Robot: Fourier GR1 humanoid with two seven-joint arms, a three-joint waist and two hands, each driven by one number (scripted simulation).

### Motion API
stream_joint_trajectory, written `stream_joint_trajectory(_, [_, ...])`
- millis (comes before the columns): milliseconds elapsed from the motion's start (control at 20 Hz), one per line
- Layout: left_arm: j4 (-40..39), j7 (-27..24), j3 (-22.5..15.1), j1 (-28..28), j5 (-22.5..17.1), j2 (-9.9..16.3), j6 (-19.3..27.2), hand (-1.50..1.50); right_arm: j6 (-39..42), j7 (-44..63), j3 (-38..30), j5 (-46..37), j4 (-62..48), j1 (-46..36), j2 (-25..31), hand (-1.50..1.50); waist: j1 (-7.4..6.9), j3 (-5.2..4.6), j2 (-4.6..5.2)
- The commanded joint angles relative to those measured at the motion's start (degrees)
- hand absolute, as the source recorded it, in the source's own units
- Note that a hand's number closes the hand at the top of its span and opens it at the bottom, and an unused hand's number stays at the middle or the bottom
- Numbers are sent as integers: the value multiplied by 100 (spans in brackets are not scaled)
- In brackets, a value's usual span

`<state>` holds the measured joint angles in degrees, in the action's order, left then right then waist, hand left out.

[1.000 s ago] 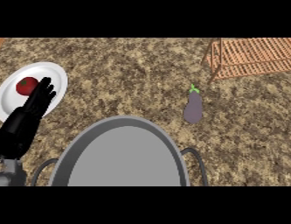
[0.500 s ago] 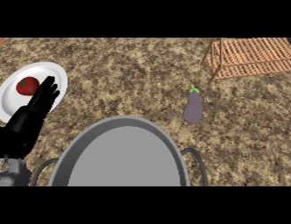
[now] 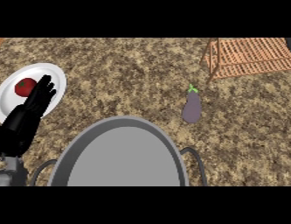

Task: Pick the squash from the placemat and place it in the tiered shelf

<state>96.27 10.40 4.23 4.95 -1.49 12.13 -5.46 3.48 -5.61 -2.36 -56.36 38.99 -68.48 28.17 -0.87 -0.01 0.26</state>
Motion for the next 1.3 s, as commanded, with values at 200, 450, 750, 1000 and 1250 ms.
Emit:
stream_joint_trajectory(200, [106, 18, -114, -86, 38, -98, -34, 0, -1170, 829, -561, -187, -554, 23, 294, 150, -54, 3, 21])
stream_joint_trajectory(450, [162, 17, 29, -72, 29, -51, 49, 0, -648, 1008, 740, -1793, -823, 350, 1276, -150, 50, -33, 27])
stream_joint_trajectory(750, [297, 29, -74, -236, 56, -111, -9, 0, -264, 1620, 279, -1599, -1119, -286, 1243, -150, -50, 0, -5])
stream_joint_trajectory(1000, [46, -143, 31, -177, 29, -87, -77, 0, -646, 1637, -132, -1231, -836, -466, 985, -150, -13, 1, -2])
stream_joint_trajectory(1250, [-130, -103, 171, -74, -48, 2, -122, 0, -673, 1920, -828, -511, -494, -1065, 794, -150, 16, -3, -18])
